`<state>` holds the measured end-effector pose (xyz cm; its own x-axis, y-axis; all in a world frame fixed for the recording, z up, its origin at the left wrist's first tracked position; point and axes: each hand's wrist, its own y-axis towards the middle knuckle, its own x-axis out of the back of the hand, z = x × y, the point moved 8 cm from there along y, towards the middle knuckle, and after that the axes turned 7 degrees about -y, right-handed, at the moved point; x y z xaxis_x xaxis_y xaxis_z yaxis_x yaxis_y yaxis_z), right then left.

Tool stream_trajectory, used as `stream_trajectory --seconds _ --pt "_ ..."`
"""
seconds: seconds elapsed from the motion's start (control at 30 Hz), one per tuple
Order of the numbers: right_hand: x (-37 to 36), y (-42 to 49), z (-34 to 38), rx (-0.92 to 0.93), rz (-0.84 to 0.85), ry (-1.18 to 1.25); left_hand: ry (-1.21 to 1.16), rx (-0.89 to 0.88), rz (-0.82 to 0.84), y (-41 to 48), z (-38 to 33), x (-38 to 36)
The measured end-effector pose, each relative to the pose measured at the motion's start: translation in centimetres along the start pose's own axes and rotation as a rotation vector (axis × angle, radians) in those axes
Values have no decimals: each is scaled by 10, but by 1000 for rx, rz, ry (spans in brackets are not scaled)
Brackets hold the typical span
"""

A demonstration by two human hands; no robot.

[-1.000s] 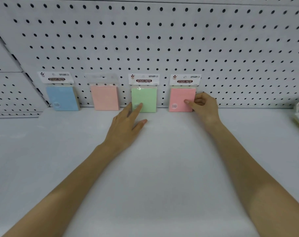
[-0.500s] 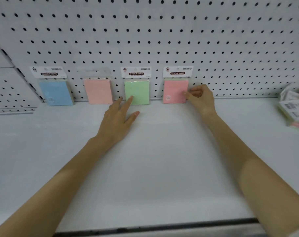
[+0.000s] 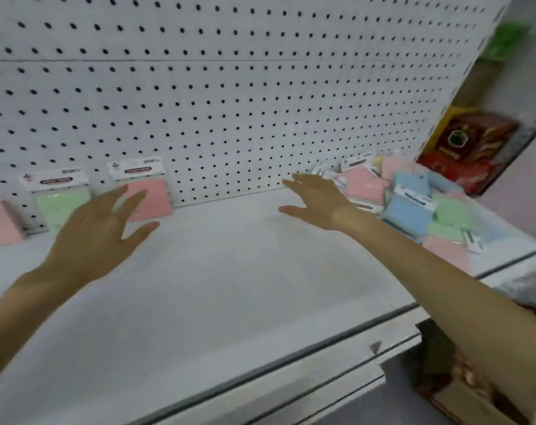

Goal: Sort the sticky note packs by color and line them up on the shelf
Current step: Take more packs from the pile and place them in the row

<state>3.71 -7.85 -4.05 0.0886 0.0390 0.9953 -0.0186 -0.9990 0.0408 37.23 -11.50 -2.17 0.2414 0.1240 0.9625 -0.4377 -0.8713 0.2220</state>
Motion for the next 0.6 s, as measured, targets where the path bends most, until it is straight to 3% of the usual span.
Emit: stream_trajectory --seconds 0.33,0.6 --pt "-17 -103 -236 -168 25 196 -334 -53 53 58 -244 -65" --pt "-46 -147 -325 -255 82 424 -626 -34 172 88 -376 -113"
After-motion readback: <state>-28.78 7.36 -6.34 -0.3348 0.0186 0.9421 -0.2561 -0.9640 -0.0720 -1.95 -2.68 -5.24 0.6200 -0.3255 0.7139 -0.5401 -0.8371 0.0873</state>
